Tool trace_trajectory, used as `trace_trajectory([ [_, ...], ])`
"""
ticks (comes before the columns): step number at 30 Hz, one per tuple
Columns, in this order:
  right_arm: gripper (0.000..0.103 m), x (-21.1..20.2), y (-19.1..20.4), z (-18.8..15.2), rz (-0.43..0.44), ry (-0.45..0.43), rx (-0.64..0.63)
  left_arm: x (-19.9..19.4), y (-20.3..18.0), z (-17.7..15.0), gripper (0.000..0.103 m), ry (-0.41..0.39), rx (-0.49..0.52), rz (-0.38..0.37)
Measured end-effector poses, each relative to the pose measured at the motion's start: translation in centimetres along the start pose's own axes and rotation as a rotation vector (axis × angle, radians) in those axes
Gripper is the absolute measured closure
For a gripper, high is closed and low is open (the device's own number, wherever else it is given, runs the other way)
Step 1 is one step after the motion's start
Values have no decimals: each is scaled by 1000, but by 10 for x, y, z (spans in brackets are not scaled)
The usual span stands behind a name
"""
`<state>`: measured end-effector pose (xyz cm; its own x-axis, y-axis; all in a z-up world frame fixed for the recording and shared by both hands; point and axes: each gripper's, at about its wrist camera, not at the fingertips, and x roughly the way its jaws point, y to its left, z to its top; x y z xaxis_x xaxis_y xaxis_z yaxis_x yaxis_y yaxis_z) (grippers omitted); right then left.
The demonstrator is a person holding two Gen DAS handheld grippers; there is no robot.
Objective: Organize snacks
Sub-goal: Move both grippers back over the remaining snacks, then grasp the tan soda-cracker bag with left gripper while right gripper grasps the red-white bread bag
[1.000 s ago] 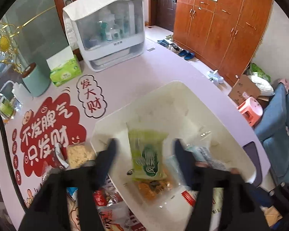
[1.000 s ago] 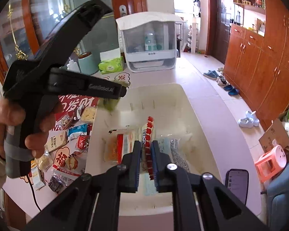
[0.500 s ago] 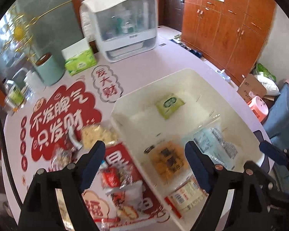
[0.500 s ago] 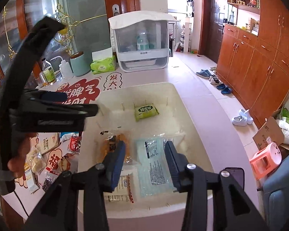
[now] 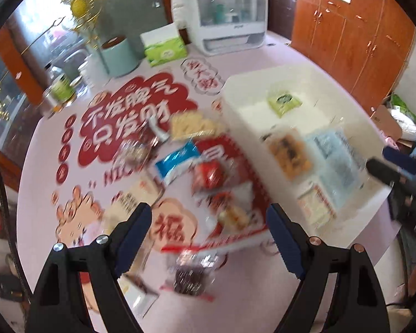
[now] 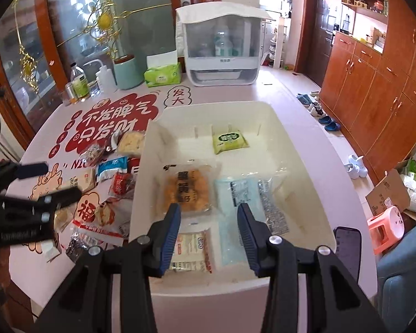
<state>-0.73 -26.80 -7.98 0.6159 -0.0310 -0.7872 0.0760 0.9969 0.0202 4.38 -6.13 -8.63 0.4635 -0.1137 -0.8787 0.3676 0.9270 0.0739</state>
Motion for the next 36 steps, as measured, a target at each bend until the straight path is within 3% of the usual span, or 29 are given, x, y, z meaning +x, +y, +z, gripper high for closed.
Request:
trace_trajectory([
  [11,60,-12,48,4,39,-32,-63,-19,55,-39,19,-6,-75,51],
  [21,60,-11,92,10,116,-19,-25,-12,125,-58,19,28,-130,70],
  [28,51,6,120,8,119,25,28,4,167,-45,19,48,-78,77],
  [36,47,36,147,1,76,63,106,54,188,-10,19,98,19,-33],
])
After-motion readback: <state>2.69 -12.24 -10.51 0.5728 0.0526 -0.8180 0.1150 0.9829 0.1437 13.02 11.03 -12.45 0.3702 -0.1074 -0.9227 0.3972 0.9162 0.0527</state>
